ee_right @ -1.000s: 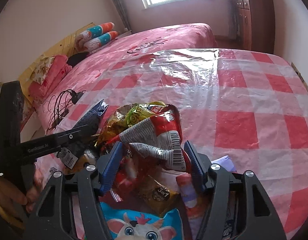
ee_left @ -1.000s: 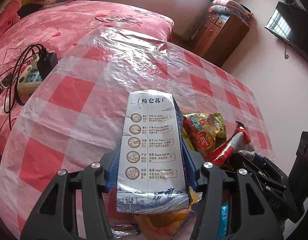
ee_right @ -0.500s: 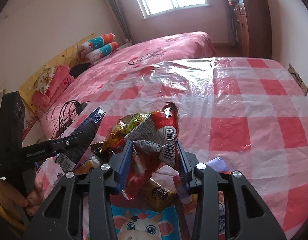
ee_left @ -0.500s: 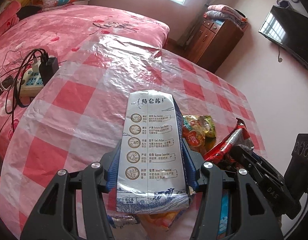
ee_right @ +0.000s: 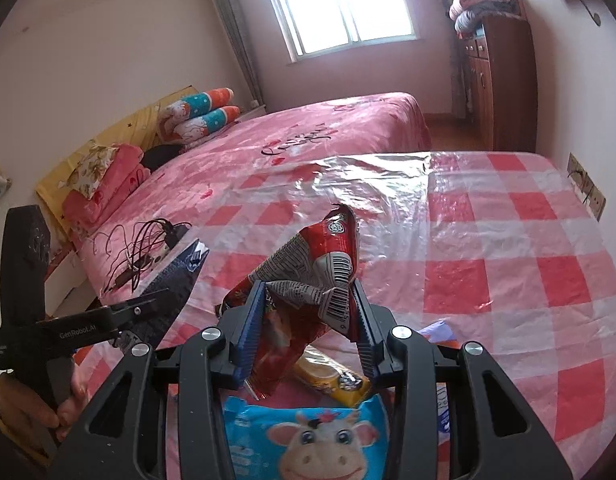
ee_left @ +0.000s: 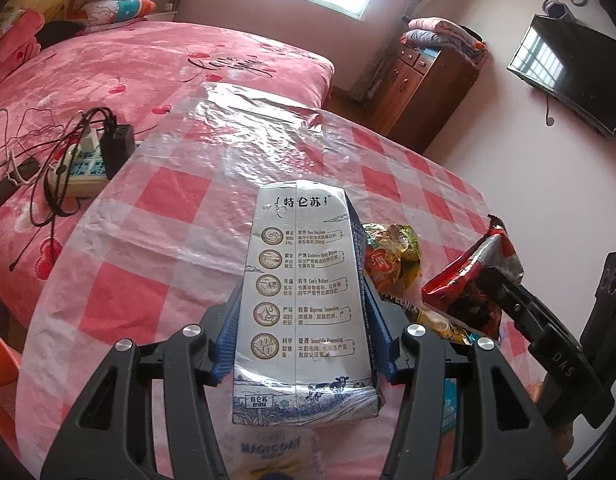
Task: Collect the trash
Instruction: 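Carry the carton and wrapper to the orange bucket and release both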
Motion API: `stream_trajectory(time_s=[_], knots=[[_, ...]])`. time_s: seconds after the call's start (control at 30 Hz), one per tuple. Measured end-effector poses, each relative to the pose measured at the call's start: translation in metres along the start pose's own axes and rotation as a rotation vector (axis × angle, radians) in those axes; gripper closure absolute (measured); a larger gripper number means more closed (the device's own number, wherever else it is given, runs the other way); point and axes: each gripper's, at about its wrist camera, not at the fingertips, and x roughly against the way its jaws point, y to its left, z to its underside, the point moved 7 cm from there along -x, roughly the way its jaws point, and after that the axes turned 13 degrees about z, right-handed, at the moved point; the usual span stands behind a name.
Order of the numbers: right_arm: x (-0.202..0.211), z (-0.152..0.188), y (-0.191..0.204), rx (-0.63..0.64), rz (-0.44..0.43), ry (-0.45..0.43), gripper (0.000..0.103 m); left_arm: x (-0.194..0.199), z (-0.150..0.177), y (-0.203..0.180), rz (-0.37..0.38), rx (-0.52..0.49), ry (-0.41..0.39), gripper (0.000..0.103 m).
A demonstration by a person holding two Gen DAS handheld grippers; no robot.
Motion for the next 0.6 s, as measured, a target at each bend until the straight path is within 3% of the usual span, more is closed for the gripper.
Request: stream_trajectory(time_s=[0.6], knots=[[0.018, 0.008, 0.049, 0.088, -0.001, 0.007, 0.06, 0.062, 0.009, 0.026, -0.089, -0.054, -0.067, 0.047]])
